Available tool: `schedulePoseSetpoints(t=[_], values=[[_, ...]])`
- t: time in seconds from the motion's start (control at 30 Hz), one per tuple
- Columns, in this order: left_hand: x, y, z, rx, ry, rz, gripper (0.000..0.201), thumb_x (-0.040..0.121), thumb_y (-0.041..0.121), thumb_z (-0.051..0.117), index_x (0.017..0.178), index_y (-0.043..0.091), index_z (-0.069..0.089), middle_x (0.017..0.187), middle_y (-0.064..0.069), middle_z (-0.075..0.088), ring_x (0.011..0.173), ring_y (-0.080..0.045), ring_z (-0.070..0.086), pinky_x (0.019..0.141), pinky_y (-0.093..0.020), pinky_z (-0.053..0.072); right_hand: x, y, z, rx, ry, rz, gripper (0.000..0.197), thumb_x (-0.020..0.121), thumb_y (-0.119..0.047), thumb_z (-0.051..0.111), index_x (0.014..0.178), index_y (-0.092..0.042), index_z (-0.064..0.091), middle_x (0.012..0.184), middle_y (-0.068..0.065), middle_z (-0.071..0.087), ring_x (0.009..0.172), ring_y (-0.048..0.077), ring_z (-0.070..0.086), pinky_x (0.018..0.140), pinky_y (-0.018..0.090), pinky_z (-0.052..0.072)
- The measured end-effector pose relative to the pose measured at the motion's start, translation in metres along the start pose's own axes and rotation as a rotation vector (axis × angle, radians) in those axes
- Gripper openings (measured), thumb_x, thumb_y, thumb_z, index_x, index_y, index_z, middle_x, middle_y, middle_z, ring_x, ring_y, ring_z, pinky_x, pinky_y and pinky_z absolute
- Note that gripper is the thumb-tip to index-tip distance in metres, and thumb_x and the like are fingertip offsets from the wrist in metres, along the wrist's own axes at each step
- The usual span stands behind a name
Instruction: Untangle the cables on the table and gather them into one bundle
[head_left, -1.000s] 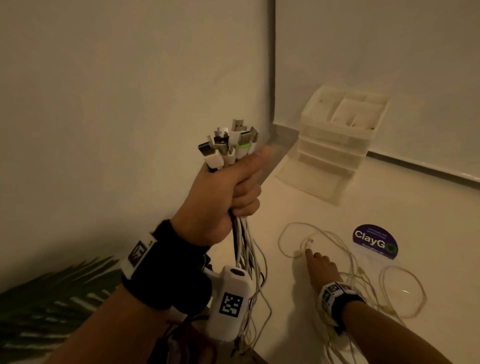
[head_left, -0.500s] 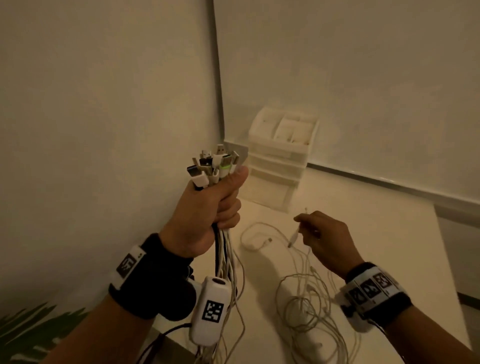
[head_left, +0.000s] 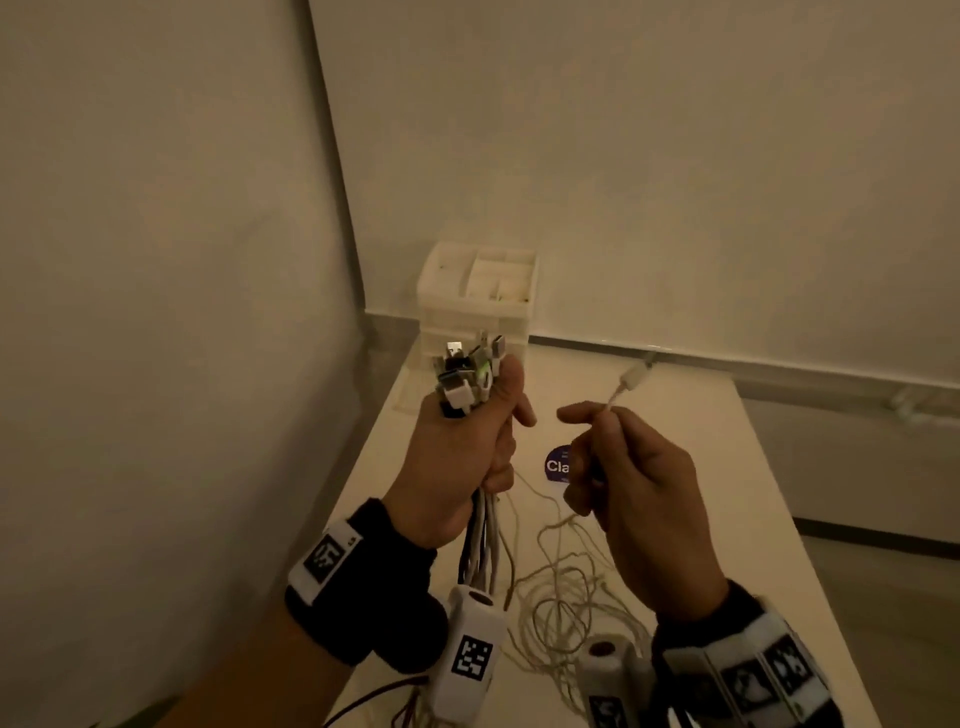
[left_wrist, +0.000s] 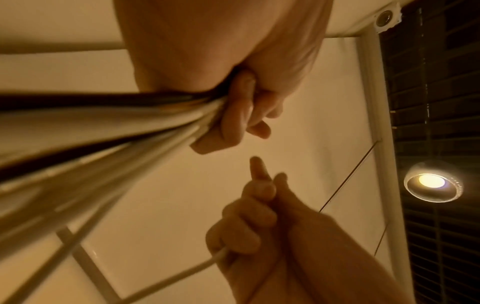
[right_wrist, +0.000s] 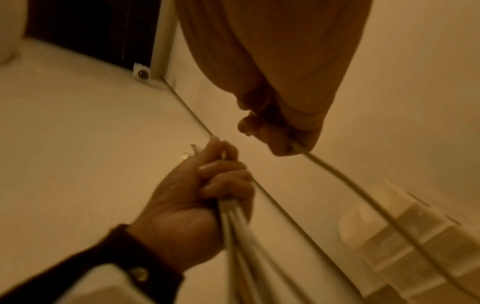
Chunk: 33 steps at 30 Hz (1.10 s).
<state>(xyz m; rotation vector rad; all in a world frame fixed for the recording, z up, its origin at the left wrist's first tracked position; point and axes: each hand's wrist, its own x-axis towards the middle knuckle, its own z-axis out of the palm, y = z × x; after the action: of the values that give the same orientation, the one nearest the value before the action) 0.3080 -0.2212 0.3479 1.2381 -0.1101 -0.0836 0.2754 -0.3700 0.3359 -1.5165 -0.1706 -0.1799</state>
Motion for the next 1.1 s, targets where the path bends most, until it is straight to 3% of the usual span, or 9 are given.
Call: schedulePoseSetpoints(t=[0.27,0.37,0.53,0.6,0.77,0.9,0.93,1.0,1.1], values=[[-0.023,-0.009,0.001,-0.083,-0.023,-0.074,0.053,0.08,0.05,0.063,0.101,0.001,0.066,0.063,-0.01,0.036,0.038,-0.007,0.026,0.037,-0.017,0.024,-0.033,-0.005,0.025,-0.42,-0.055,-0.071,0.028,0.099,-0.027,0.046,0.079,-0.02,0.064,0.062,-0.007,0.062,0.051,0.004,0.052,0.054,0.017,0.04],[-0.031,-0.007,0.001,-0.071,-0.066,-0.057,0.047,0.079,0.05,0.062,0.094,0.005,0.068,0.08,-0.015,0.056,0.036,-0.006,0.035,0.036,-0.017,0.027,-0.039,-0.007,0.029,-0.528,-0.081,-0.108,0.026,0.099,-0.024,0.047,0.076,-0.021,0.06,0.058,-0.015,0.061,0.055,0.001,0.057,0.054,0.011,0.041],[-0.037,-0.006,0.002,0.022,-0.044,-0.045,0.033,0.079,0.047,0.064,0.07,0.016,0.063,0.072,-0.011,0.049,0.043,-0.012,0.04,0.038,-0.019,0.029,-0.042,-0.007,0.029,-0.689,-0.101,-0.202,0.023,0.099,-0.023,0.05,0.077,-0.025,0.057,0.056,-0.017,0.057,0.058,0.005,0.057,0.054,0.009,0.04],[-0.036,-0.005,-0.001,0.013,-0.008,-0.013,0.034,0.08,0.047,0.062,0.068,0.016,0.058,0.069,-0.006,0.049,0.05,-0.013,0.043,0.044,-0.023,0.034,-0.043,-0.006,0.027,-0.674,-0.097,-0.208,0.019,0.098,-0.029,0.051,0.081,-0.025,0.059,0.058,-0.025,0.06,0.058,0.006,0.059,0.054,0.01,0.042],[-0.035,0.0,-0.005,-0.117,-0.035,0.003,0.037,0.084,0.043,0.055,0.074,0.008,0.052,0.069,-0.007,0.055,0.077,-0.029,0.067,0.073,-0.039,0.057,-0.05,0.009,0.026,-0.614,-0.104,-0.306,0.007,0.096,-0.021,0.057,0.092,-0.024,0.062,0.067,-0.014,0.06,0.06,0.012,0.059,0.054,0.021,0.047],[-0.033,0.004,-0.004,-0.123,0.008,0.011,0.04,0.08,0.048,0.059,0.074,0.009,0.052,0.07,-0.01,0.056,0.077,-0.036,0.064,0.078,-0.05,0.057,-0.045,0.024,0.024,-0.573,-0.117,-0.341,0.012,0.097,-0.019,0.052,0.103,-0.023,0.061,0.073,-0.023,0.061,0.065,0.003,0.06,0.059,0.009,0.043],[-0.03,0.006,-0.004,-0.146,0.017,0.014,0.04,0.079,0.048,0.059,0.073,0.01,0.051,0.066,-0.008,0.054,0.069,-0.032,0.062,0.078,-0.053,0.057,-0.043,0.03,0.022,-0.569,-0.14,-0.312,0.011,0.098,-0.022,0.051,0.099,-0.021,0.062,0.069,-0.018,0.061,0.063,0.006,0.06,0.058,0.01,0.043],[-0.024,0.016,-0.005,-0.207,0.01,0.031,0.038,0.081,0.048,0.056,0.069,0.013,0.047,0.056,-0.001,0.044,0.048,-0.015,0.049,0.061,-0.04,0.057,-0.042,0.045,0.018,-0.551,-0.199,-0.245,0.022,0.099,-0.031,0.047,0.087,-0.018,0.058,0.063,-0.005,0.058,0.058,0.012,0.055,0.055,0.018,0.042],[-0.013,0.035,-0.011,-0.19,0.004,0.101,0.04,0.084,0.052,0.051,0.066,0.018,0.04,0.051,0.006,0.029,0.04,-0.005,0.026,0.04,-0.021,0.032,-0.043,0.074,0.01,-0.472,-0.282,-0.169,0.03,0.099,-0.041,0.038,0.079,-0.022,0.051,0.063,0.003,0.051,0.056,0.011,0.046,0.056,0.021,0.038]])
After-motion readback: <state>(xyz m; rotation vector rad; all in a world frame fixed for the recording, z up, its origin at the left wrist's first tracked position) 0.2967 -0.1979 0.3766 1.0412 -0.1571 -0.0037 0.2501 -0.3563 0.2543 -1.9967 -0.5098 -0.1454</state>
